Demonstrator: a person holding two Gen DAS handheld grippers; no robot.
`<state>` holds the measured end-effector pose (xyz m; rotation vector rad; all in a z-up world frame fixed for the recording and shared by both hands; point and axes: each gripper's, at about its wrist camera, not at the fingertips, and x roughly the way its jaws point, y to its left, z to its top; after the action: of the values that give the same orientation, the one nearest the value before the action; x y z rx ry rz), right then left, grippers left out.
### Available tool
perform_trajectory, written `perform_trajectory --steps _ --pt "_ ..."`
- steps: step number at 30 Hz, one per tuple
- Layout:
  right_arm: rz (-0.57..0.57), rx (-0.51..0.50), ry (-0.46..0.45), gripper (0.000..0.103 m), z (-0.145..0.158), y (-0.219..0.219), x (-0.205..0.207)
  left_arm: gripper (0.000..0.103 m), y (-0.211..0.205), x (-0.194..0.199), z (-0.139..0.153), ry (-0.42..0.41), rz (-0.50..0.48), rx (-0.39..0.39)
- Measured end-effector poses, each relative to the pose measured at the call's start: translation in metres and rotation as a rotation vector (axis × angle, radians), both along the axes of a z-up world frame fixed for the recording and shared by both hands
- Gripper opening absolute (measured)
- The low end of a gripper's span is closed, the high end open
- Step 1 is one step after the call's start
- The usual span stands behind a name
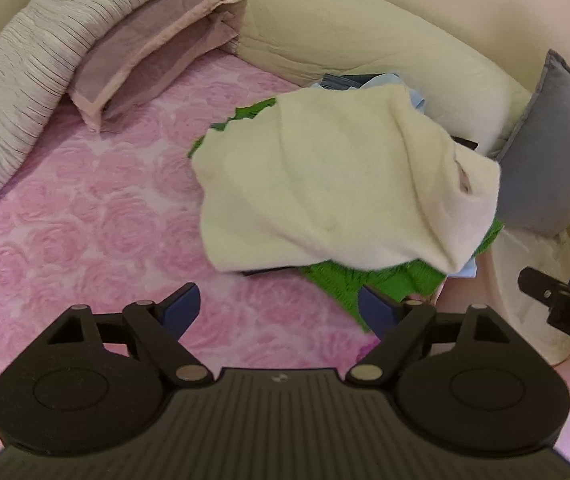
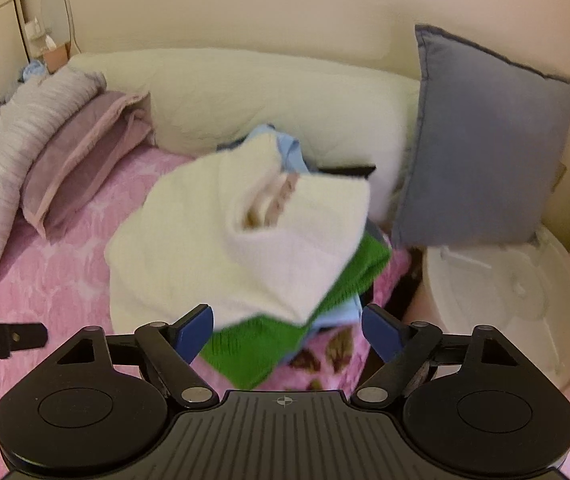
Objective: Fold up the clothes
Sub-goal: 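Grasp the cream sweater with the left gripper while the right gripper grasps it too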
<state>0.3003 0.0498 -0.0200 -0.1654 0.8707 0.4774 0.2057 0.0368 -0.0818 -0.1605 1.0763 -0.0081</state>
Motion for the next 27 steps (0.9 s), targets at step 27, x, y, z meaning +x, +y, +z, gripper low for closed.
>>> perform_trajectory --steps 27 --pt "0.179 -0.028 0.155 0.082 -0.076 0.078 0.144 0.075 -0.012 0.16 -0.124 0.156 0.076 -0.144"
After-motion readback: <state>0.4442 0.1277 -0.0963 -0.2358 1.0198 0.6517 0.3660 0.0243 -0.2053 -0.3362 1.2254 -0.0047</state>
